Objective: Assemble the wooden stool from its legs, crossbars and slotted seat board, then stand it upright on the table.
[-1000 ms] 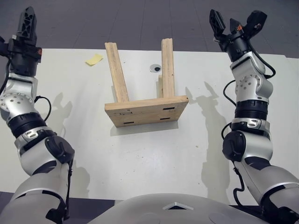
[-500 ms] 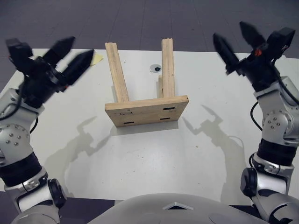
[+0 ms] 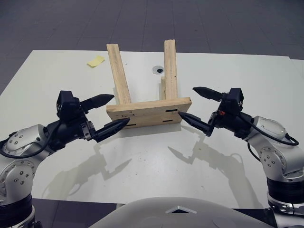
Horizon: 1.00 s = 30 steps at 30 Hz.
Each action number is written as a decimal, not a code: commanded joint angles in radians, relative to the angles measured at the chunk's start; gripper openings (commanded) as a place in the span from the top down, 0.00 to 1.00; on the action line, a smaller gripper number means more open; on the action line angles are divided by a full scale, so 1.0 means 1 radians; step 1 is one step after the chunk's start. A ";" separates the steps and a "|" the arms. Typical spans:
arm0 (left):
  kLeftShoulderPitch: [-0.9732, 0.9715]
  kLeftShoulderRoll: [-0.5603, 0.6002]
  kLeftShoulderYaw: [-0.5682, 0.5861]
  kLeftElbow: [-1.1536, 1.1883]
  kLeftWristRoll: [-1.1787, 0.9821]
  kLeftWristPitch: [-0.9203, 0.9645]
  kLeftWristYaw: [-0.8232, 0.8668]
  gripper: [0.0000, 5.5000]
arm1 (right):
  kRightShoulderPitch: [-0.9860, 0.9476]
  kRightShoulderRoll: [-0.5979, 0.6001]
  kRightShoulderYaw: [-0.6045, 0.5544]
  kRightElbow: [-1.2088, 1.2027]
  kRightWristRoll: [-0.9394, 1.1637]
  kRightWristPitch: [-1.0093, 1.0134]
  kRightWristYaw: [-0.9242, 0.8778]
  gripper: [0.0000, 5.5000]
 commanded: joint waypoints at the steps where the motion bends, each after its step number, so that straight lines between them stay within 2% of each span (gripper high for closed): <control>1: 0.004 0.010 -0.039 0.057 0.055 -0.023 -0.002 0.02 | -0.039 -0.001 0.032 0.076 -0.034 -0.033 0.028 0.02; 13: -0.025 -0.004 -0.126 0.208 0.129 -0.054 -0.034 0.02 | -0.100 0.017 0.094 0.224 -0.083 -0.080 0.080 0.02; 16: -0.040 -0.012 -0.130 0.234 0.129 -0.054 -0.032 0.03 | -0.120 0.029 0.106 0.248 -0.091 -0.082 0.088 0.11; 23: -0.051 -0.024 -0.146 0.268 0.140 -0.062 -0.034 0.21 | -0.151 0.027 0.115 0.266 -0.091 -0.079 0.112 0.30; 30: -0.065 -0.018 -0.158 0.298 0.151 -0.066 -0.055 0.44 | -0.166 0.015 0.111 0.291 -0.097 -0.079 0.135 0.51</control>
